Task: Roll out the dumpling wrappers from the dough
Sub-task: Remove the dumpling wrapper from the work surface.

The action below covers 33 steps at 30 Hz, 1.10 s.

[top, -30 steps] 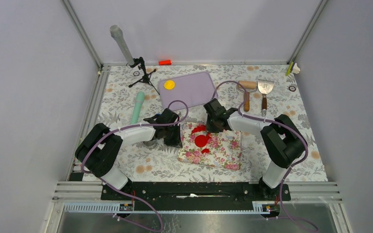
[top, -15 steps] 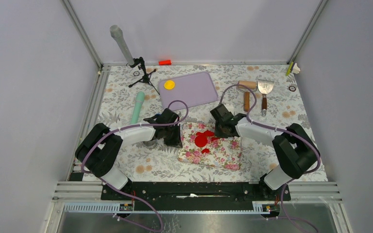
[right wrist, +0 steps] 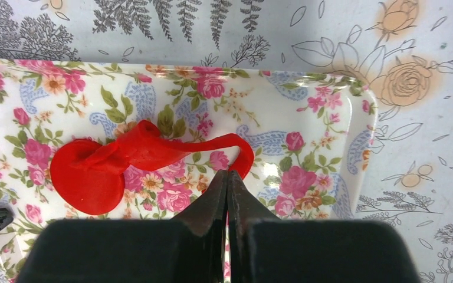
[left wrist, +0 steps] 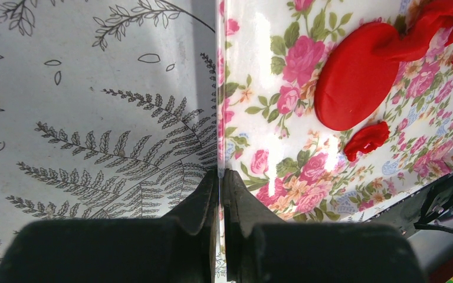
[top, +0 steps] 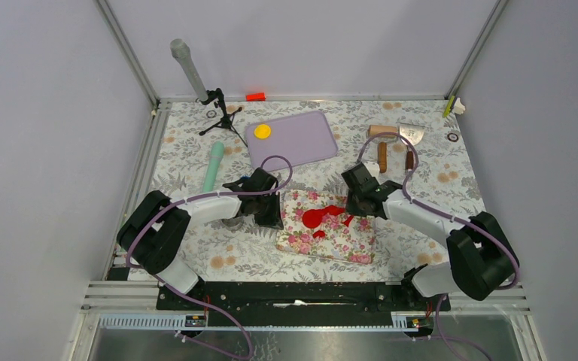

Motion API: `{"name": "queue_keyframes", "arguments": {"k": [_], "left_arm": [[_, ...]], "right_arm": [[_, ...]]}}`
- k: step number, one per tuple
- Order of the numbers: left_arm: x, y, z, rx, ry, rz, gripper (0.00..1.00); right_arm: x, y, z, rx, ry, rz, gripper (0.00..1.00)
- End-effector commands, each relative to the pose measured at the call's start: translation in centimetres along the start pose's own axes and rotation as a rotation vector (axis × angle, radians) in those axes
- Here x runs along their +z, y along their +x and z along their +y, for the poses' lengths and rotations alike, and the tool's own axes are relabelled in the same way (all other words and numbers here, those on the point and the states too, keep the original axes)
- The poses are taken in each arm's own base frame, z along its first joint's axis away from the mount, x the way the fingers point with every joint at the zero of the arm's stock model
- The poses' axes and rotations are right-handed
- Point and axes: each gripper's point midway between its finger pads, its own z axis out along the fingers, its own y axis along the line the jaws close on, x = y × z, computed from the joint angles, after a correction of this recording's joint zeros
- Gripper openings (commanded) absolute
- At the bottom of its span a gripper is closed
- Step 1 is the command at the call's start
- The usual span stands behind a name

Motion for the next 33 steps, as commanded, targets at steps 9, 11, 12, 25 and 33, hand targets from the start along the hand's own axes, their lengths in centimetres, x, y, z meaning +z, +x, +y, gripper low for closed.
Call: {"name": "queue_keyframes", "arguments": {"k": [9,11,12,25,33], "left_arm": [[0.6,1.2,0.6,0.021,-0.023,0.049,0.01],[0.6,1.2,0.6,0.021,-0.024,0.048,0.01],[0.6,1.1,0.5,0.021,-0.024,0.044,0.01],[0.4,1.1,0.6,0.019,-0.033,0.046,0.02],[0.2,0.8,0.8,0.032,-0.054,0.041,0.02]], "right_arm": [[-1.7,-2.6,-0.1,0.066,-0.045,-0.076,0.01],[-1.9,-2.9,2.3,0.078,-0.155,-0.067,0.01],[-1.9,-3.2,3.2,0.081,-0.190,-0.059,0.01],[2.7,-5.0,11.7,0.066,-0.341,0.064,0.05],[3.7,-1.1,8.3,0.062,-0.250,0.134,0.04]]}}
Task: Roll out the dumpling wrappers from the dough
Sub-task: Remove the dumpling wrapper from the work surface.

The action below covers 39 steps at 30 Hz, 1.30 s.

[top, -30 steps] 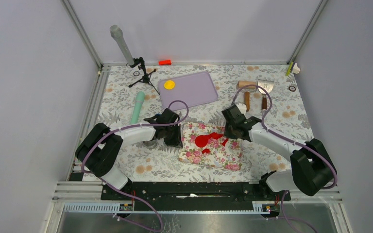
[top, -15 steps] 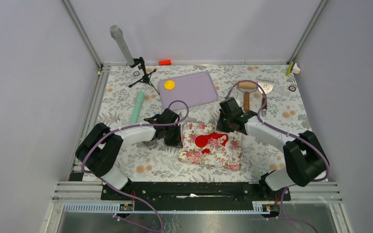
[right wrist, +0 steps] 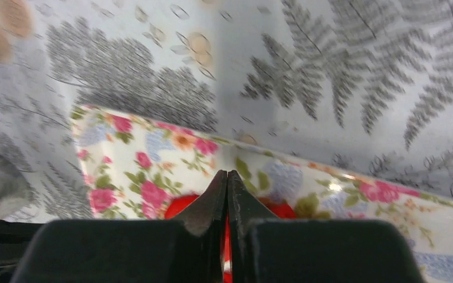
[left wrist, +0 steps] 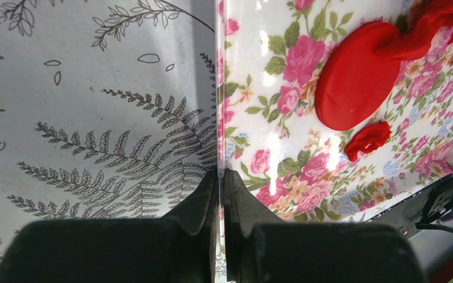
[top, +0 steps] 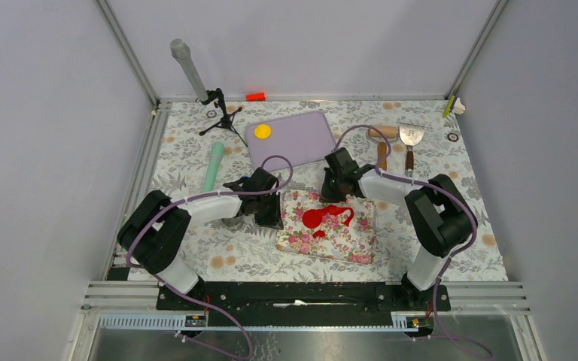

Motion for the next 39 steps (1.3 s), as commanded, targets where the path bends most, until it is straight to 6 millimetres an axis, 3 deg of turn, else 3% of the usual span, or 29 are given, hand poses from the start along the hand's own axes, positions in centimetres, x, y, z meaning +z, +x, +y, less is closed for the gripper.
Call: {"name": "queue_keyframes", "arguments": {"k": [1,10,18,24,32,36,39], "left_arm": [[0.2,0.8,0.8,0.029,-0.049,0.037,0.02],[0.2,0.7,1.0,0.029,-0.060,0.033,0.02],[0.3,0.5,1.1,0.030,-0.067,0.029,0.02],[-0.5,-0.2,0.2,0.051,-0.039,0.005,0.04],[-3.1,-1.4,-2.1,0.090,0.046,-0.061,0.16],[-3.9,-1.8,-2.8,0.103,0.066,-0.076,0.24],[-4.4,-2.2,-2.8,0.114,0.051,-0.086,0.25]], "right_arm": [[-1.5,1.6,-1.4,0.005,0.027,0.002,0.04],[-5.7,4.9,-7.4,-0.010,0.188,0.000,0.05],[-9.4,5.7,-8.6,0.005,0.202,-0.033,0.06],[-10.7,3.9,-6.1,0.028,0.102,-0.095,0.09],[-8.0,2.7,-3.2,0.050,-0.003,-0.094,0.12],[-7.0,3.8,-1.6,0.042,-0.073,-0.010,0.12],[-6.9,4.8,-1.3,0.032,-0.103,0.016,0.12]]}}
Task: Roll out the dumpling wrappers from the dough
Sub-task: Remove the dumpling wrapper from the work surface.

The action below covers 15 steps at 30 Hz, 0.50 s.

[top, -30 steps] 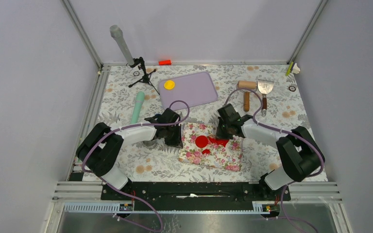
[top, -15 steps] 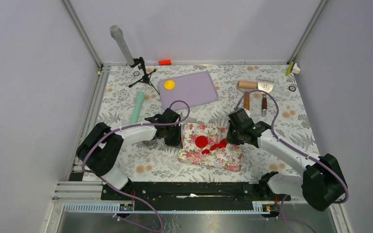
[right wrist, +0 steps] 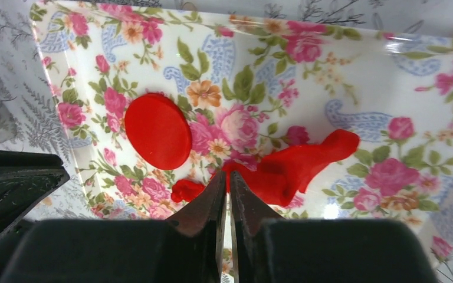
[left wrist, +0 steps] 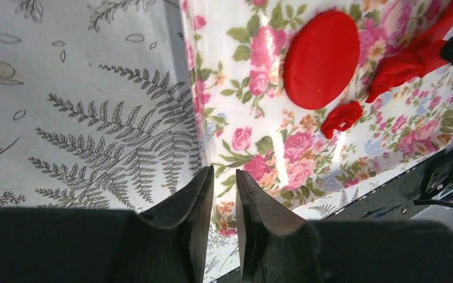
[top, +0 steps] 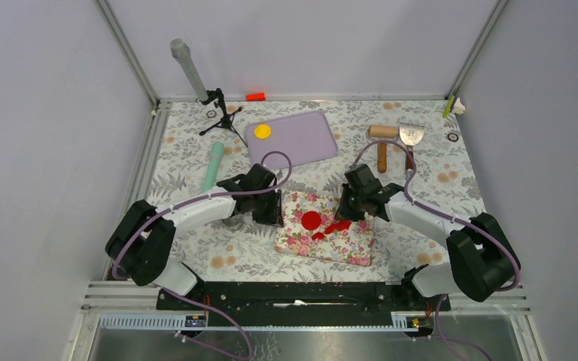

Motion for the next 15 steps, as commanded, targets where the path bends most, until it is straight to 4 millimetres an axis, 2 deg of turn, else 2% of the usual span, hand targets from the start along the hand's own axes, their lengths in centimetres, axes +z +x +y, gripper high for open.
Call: {"name": "queue_keyframes", "arguments": {"k": [1,6,10,15], "left_arm": [[-2.1,-2.6,-1.7,0.048,0.021,-0.088,0.24],[-5.8,-5.3,-0.6,0.027,-0.058,-0.294,0.24],[-8.6,-6.9,-0.3,0.051,-0.108,-0.396,0.24],[-10.6,-7.9,-0.3,0.068,-0.142,-0.445,0.28]], "right_arm": [[-0.3,0.0,2.3,-0.003,-0.106,0.004,0.12],[-0.9,-0.5,0.9,-0.003,-0.079,-0.085,0.17],[0.3,-0.7,0.0,0.014,-0.023,-0.091,0.17],[1.4,0.2,-2.6,0.011,0.088,-0.062,0.22]]}}
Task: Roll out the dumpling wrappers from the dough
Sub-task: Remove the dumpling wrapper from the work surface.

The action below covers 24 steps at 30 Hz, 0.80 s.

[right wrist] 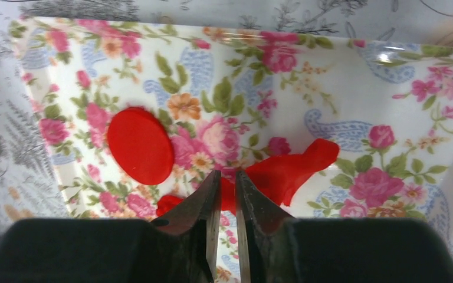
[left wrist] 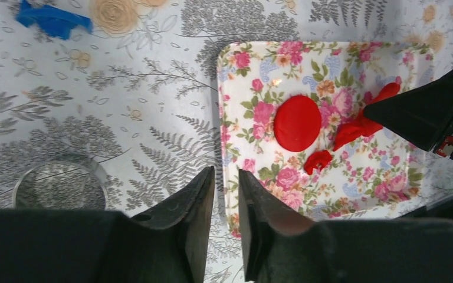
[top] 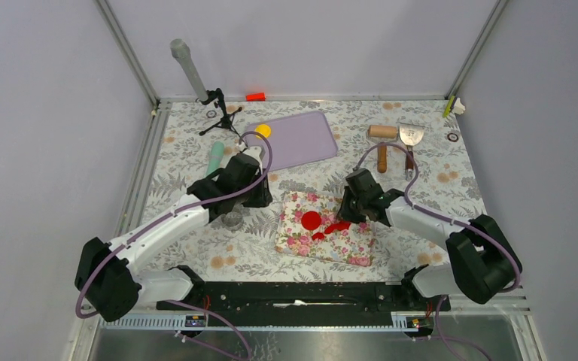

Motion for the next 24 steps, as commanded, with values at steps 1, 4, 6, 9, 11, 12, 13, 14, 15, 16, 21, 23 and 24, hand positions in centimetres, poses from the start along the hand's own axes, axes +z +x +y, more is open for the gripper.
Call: {"name": "queue_keyframes", "arguments": {"k": [1,4,6,9,11,12,13,14,15,16,21,23,24], "left_arm": [[-1.5,-2.5,0.7,0.018,-0.066,-0.092,0.31],[-1.9,-2.9,0.9,0.002,-0.075,-0.116,0.37],[-2.1,-3.1,0.8,0.001,-0.072,-0.121,0.38],[-2.2,-3.5,0.7,0.008,-0.072,-0.121,0.38],[-2.1,-3.7,0.7,0.011,-0.074,-0.119,0.39],[-2.0,-3.7,0.6,0.013,-0.074,-0.116,0.39],[-1.8,-3.7,0.6,0.013,-0.070,-0.112,0.39],[-1.4,-3.5,0.5,0.013,-0.064,-0.100,0.41],[-0.9,-3.1,0.3,0.011,-0.055,-0.081,0.42],[-0.2,-2.6,0.2,0.006,-0.051,-0.054,0.42],[3.7,0.9,0.3,-0.008,-0.034,0.082,0.42],[4.6,1.6,0.3,-0.006,-0.028,0.103,0.43],[4.9,1.8,-0.1,-0.004,0.000,0.107,0.50]], "right_arm": [[0.6,0.5,-2.8,0.002,0.123,-0.007,0.24],[-0.2,1.3,-4.5,0.013,0.166,-0.009,0.26],[-1.2,1.5,-5.2,0.019,0.185,-0.011,0.25],[-3.6,0.1,-4.8,0.032,0.165,-0.095,0.25],[-5.3,-1.4,-4.0,0.032,0.128,-0.174,0.30],[-5.8,-2.1,-3.4,0.023,0.111,-0.200,0.33],[-6.2,-2.8,-2.8,0.011,0.094,-0.213,0.34],[-6.1,-3.1,-2.2,-0.003,0.083,-0.206,0.35],[-5.8,-3.3,-1.7,-0.015,0.077,-0.188,0.36],[-5.3,-3.4,-1.2,-0.022,0.073,-0.169,0.36],[-2.4,-3.9,0.5,-0.036,0.035,-0.125,0.36],[-1.6,-4.2,0.8,-0.034,0.035,-0.122,0.35],[-1.3,-4.3,0.8,-0.035,0.042,-0.117,0.34]]}}
